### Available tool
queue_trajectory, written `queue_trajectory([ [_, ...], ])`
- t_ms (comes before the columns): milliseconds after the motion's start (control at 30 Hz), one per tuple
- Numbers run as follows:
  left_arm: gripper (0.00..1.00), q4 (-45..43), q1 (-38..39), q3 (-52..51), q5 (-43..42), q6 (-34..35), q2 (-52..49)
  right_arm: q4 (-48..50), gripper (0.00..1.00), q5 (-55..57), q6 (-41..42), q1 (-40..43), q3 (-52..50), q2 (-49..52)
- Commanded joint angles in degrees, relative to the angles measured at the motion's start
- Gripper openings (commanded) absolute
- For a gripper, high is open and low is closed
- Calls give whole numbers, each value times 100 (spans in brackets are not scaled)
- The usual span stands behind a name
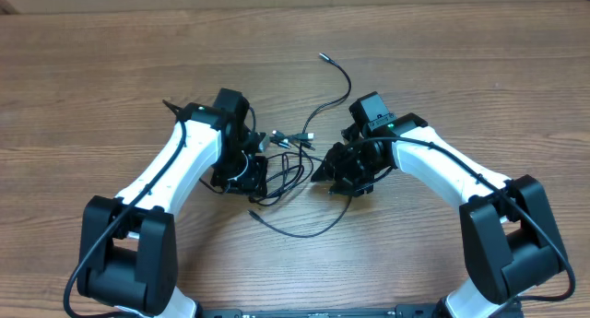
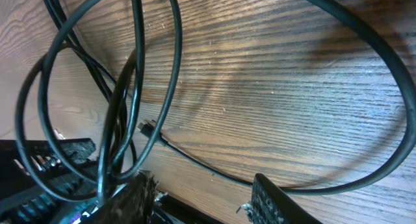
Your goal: Untangle cables
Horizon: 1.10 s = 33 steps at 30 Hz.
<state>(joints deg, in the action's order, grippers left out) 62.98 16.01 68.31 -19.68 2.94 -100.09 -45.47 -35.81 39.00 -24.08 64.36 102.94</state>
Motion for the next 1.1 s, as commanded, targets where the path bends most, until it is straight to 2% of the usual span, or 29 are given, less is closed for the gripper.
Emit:
queue_trajectory([
  [0, 40, -46, 50, -35, 468, -354, 11, 15, 47, -33, 0, -15, -20, -2],
  [67, 37, -96, -13, -33, 870, 105, 11, 13, 48, -31, 0, -15, -20, -2],
  [133, 28, -122, -96, -31, 848, 151, 11, 15, 51, -31, 0, -15, -20, -2],
  [167, 28, -129, -140, -31, 776, 87, 11, 15, 52, -28, 0, -15, -17, -2],
  [267, 31, -136, -216, -31, 393, -317, 15, 13, 53, -28, -2, -15, -20, -2],
  [400, 31, -28, -221, -31, -234, -1255, 15, 13, 57, -26, -2, -15, -20, -2],
  [433, 31, -2, -214, -31, -426, -1484, 15, 13, 57, -24, -2, -15, -20, -2],
  [500, 42, 7, -212, -31, -767, -1873, 15, 13, 58, 2, -2, -15, -17, -2],
  [567, 44, -20, -212, -33, -1056, -2323, 15, 15, 58, 44, -2, -15, -20, -2],
  [600, 48, -61, -212, -35, -1104, -2435, 15, 13, 58, 76, 0, -15, -20, -2],
  [700, 49, -240, -212, -57, -1189, -2542, 15, 13, 58, 153, -2, -15, -20, -2],
  [867, 46, -402, -210, -232, -1425, -2833, 13, 17, 59, 188, -2, -15, -20, -2],
  [1067, 33, -846, -212, -632, -1445, -2848, 13, 15, 60, 273, 0, -15, -20, -2],
])
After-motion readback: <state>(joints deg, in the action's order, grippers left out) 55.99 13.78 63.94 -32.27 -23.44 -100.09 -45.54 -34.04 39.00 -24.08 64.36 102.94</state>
